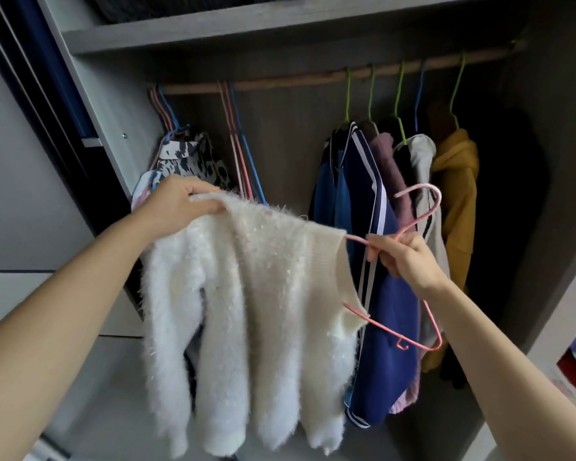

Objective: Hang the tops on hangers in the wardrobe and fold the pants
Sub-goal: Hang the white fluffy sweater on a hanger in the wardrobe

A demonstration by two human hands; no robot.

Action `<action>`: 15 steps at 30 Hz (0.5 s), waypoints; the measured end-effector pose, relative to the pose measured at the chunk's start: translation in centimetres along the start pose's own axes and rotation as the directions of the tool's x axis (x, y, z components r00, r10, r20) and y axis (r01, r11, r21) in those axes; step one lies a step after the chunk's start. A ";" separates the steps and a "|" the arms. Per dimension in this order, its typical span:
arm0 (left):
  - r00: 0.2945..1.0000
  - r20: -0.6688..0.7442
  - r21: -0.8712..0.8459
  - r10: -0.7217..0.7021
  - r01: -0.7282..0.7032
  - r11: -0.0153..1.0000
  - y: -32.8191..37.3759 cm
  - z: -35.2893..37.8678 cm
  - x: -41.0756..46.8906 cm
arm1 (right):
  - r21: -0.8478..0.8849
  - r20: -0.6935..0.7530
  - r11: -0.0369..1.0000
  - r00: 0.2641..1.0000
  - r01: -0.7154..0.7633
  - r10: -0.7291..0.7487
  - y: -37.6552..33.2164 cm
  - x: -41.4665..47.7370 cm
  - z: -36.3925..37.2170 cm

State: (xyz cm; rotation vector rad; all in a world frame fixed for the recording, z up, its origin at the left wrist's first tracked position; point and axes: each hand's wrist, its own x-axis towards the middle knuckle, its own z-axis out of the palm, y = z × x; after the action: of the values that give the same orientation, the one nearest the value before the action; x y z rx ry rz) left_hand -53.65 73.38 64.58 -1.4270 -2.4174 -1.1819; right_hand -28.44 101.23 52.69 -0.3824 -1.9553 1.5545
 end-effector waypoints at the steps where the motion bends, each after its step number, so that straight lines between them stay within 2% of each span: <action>1: 1.000 0.012 0.016 -0.003 0.003 1.000 0.3 -0.7 0.2 | 0.010 -0.011 1.000 1.000 -0.010 0.010 0.1 0.2 -0.3; 3: 0.999 0.048 0.060 0.026 -0.029 0.998 1.2 -1.9 0.7 | -0.056 0.071 0.998 0.997 -0.022 0.026 0.2 0.3 -0.4; 6: 0.993 0.110 0.096 0.052 -0.063 0.993 2.0 -2.4 1.3 | -0.231 0.240 0.972 0.971 0.035 0.022 0.4 0.3 0.5; 7: 0.991 0.129 0.100 0.046 -0.059 0.993 2.1 -2.2 1.3 | -0.214 0.231 0.976 0.973 0.044 0.006 0.5 0.3 0.9; 9: 0.990 0.137 0.080 0.040 -0.052 0.995 2.0 -2.0 1.2 | -0.063 0.139 0.998 0.990 0.018 -0.009 1.0 0.5 1.6; 12: 0.996 0.074 -0.021 0.054 -0.052 0.998 2.4 -2.5 1.3 | 0.127 0.088 0.989 0.994 -0.073 0.062 2.1 0.5 3.5; 15: 0.993 0.089 -0.046 0.081 -0.078 0.996 3.5 -3.0 1.8 | 0.020 0.185 0.993 0.977 -0.115 0.110 3.3 0.1 5.1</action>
State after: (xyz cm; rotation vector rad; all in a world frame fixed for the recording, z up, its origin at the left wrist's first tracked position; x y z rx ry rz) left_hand -52.78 73.64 69.47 -1.6074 -2.3823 -1.1815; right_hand -32.15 98.25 48.92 -0.3527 -2.0773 1.7447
